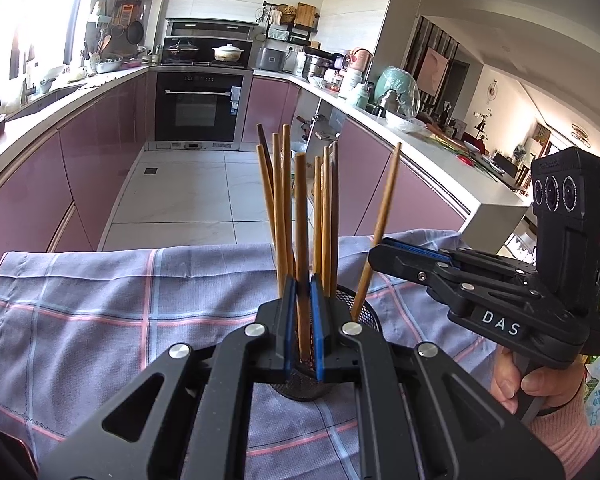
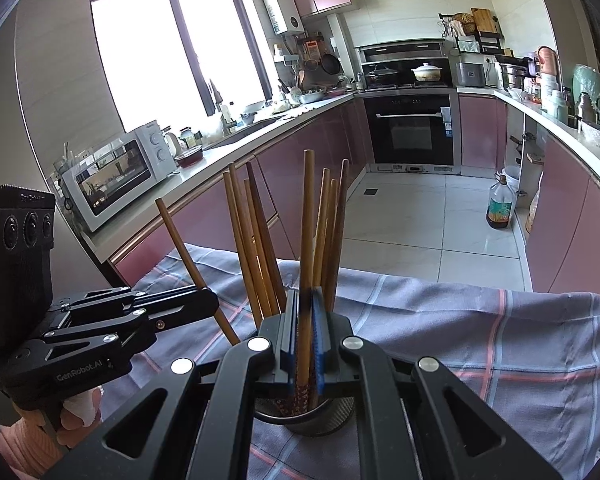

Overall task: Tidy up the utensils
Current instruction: 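Open the right gripper and pull back from the mesh cup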

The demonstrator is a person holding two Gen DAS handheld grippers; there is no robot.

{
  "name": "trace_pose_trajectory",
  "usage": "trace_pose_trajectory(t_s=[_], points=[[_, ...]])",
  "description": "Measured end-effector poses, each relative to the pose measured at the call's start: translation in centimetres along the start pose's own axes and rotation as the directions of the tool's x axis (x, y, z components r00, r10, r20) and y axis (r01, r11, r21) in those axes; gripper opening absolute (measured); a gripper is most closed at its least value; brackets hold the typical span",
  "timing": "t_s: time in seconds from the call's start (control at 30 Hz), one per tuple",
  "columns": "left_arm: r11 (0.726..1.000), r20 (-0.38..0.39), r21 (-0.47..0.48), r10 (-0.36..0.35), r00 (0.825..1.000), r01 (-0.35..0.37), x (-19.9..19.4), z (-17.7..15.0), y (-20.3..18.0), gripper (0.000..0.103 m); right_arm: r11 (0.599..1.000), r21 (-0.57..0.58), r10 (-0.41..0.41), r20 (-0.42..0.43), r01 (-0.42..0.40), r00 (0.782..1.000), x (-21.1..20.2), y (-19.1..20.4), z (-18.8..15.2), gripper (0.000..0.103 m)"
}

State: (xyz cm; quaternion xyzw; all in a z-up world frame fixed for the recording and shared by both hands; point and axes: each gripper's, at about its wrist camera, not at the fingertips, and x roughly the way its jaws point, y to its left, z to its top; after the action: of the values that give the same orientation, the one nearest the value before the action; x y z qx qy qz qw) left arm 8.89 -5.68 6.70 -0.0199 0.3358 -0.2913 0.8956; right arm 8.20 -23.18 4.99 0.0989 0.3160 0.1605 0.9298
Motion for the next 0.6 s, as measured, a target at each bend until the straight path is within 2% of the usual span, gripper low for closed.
trace_pose_trajectory(t_s=[0.13, 0.27, 0.4, 0.6], points=[[1.000, -0.007, -0.003, 0.008, 1.000, -0.008, 0.6, -0.2, 0.3, 0.008, 1.000, 0.004, -0.006, -0.007, 0.006, 1.000, 0.3, -0.1, -0.2, 0.009], [1.000, -0.007, -0.001, 0.015, 1.000, -0.015, 0.9, -0.3, 0.5, 0.019, 1.000, 0.011, -0.009, -0.005, 0.009, 1.000, 0.3, -0.3, -0.3, 0.011], [1.000, -0.013, -0.012, 0.023, 1.000, -0.023, 1.4, -0.5, 1.0, 0.024, 1.000, 0.013, -0.012, -0.001, 0.012, 1.000, 0.2, -0.4, -0.3, 0.012], [0.999, -0.001, -0.018, 0.042, 0.999, -0.042, 1.8, -1.0, 1.8, 0.038, 1.000, 0.006, -0.021, 0.007, 0.021, 1.000, -0.1, -0.2, -0.7, 0.023]])
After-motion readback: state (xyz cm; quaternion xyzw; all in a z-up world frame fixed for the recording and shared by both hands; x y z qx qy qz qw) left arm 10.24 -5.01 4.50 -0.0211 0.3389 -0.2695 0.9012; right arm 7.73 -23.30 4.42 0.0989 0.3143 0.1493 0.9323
